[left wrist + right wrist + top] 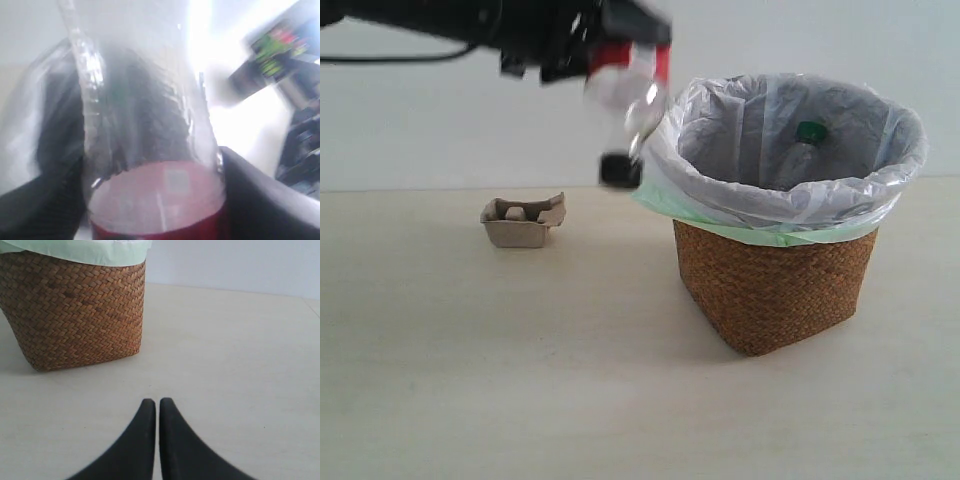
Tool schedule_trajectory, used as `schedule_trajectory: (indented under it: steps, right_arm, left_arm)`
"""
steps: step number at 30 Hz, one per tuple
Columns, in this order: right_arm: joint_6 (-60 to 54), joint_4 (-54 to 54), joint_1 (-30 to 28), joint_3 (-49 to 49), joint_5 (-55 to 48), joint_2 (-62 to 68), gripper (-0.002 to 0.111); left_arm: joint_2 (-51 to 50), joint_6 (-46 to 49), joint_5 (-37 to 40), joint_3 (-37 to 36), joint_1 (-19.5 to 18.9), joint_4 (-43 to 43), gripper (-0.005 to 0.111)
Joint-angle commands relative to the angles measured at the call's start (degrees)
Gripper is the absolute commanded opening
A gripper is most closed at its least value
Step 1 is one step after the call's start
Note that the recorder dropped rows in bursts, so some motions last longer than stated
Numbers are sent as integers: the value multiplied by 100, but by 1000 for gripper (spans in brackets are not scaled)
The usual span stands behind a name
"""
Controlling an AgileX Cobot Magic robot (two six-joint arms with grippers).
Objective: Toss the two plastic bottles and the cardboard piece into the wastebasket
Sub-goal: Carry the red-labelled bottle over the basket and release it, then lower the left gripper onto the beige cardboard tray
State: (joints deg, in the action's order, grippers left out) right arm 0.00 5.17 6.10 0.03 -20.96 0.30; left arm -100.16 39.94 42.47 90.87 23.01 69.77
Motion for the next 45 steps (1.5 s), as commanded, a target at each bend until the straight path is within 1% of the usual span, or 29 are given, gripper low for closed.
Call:
schedule_trajectory:
  steps: [1, 2, 4, 7, 8, 11, 14, 19, 23, 26, 29, 33, 35, 37, 39, 41, 45]
  right_arm:
    - [0, 5, -31, -3, 25, -30, 0]
    - [0, 5, -31, -3, 25, -30, 0]
    - [0, 5, -31, -3, 25, -30, 0]
    - [0, 5, -31, -3, 25, -30, 0]
    - [0, 5, -31, -3, 25, -30, 0]
    - [0, 5, -31, -3, 25, -30, 0]
    - [0, 5, -31, -3, 25, -30, 0]
    - [0, 5, -31, -3, 25, -30, 0]
    - [0, 5, -31, -3, 25, -30, 0]
    - [0, 5, -31, -3, 25, -30, 0]
    - [0, -9, -31, -3, 25, -30, 0]
    - [0, -9, -31, -3, 25, -30, 0]
    - [0, -9, -31, -3, 25, -30, 0]
    - [0, -9, -31, -3, 25, -30, 0]
    - [0, -9, -31, -3, 25, -30, 0]
    - [0, -9, -31, -3, 25, -30, 0]
    - [0, -9, -31, -3, 25, -30, 0]
  left_arm:
    - [-312, 236, -727, 937, 545, 654, 101]
    - [-455, 164, -733, 1083, 639, 381, 110]
    - [-713, -88, -733, 1383, 810, -1, 109]
    - [-997, -906, -1277, 1522, 940, -433, 108]
    - [-1038, -976, -1409, 1522, 957, -449, 108]
    - [-1134, -883, -1362, 1522, 957, -510, 108]
    - [-1120, -883, -1266, 1522, 931, -981, 108]
    - [-929, -1050, -1024, 1522, 770, -1824, 108]
    - [-670, -1680, -768, 1522, 557, -2963, 108]
    - [-535, -2398, -456, 1522, 402, -4199, 108]
    - [-506, -3193, 38, 1522, 228, -5477, 108]
    - [-561, -3994, 600, 1376, 53, -6850, 108]
    - [-665, -4066, 710, 1226, -49, -7140, 108]
    - [-773, -4066, 682, 1075, -128, -7205, 108]
    - [-950, -4080, 576, 964, -218, -7274, 108]
    - [-1161, -4280, 471, 951, -301, -7434, 108]
    - [-1600, -4554, 150, 951, -471, -7479, 108]
